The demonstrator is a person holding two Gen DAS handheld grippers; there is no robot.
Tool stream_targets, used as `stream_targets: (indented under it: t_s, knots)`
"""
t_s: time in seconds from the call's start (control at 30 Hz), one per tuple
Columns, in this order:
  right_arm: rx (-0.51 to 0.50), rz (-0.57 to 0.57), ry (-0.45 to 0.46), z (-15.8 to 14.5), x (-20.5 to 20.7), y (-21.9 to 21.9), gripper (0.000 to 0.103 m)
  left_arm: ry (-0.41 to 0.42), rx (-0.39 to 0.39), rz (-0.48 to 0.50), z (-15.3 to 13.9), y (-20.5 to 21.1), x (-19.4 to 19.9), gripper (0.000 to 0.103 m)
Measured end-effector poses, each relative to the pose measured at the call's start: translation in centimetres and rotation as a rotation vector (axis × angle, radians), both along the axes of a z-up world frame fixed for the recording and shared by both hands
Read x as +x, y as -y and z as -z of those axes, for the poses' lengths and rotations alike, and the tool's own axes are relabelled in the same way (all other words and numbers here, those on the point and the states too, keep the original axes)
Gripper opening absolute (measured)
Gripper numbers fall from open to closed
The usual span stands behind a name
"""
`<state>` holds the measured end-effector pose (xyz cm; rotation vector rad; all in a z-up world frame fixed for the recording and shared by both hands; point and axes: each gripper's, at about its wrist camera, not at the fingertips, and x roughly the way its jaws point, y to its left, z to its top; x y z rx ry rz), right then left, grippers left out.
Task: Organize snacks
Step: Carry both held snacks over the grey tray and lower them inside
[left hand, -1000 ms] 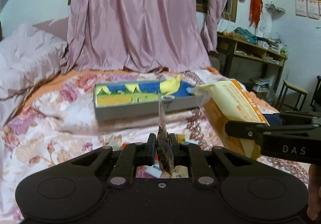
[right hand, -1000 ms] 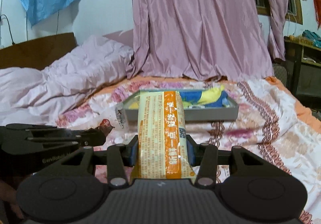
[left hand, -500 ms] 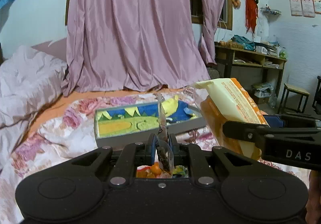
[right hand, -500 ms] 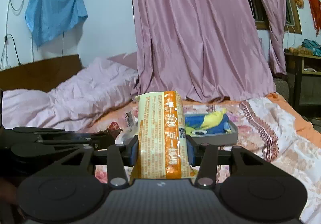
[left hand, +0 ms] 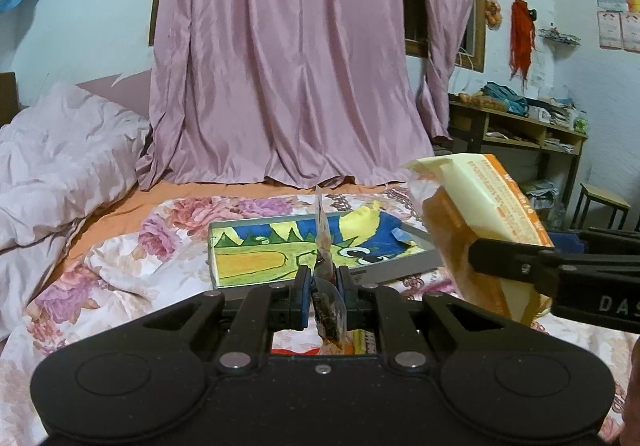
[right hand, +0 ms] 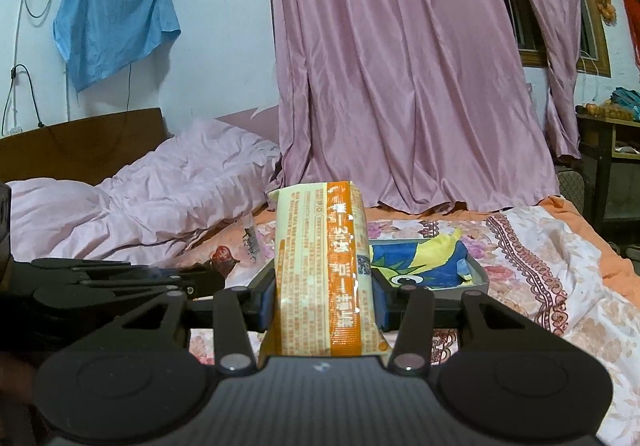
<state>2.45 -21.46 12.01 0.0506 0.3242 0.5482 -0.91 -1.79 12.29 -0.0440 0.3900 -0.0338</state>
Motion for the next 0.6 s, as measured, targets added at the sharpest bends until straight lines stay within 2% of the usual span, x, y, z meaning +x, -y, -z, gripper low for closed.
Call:
stream_targets:
  t_s: [0.6]
  knots:
    - [-0.019, 0.040, -0.004, 0.2, 5.1, -0.7, 0.050, 0.014, -0.029, 0.026, 0.5, -0.7, 7.5, 0.014]
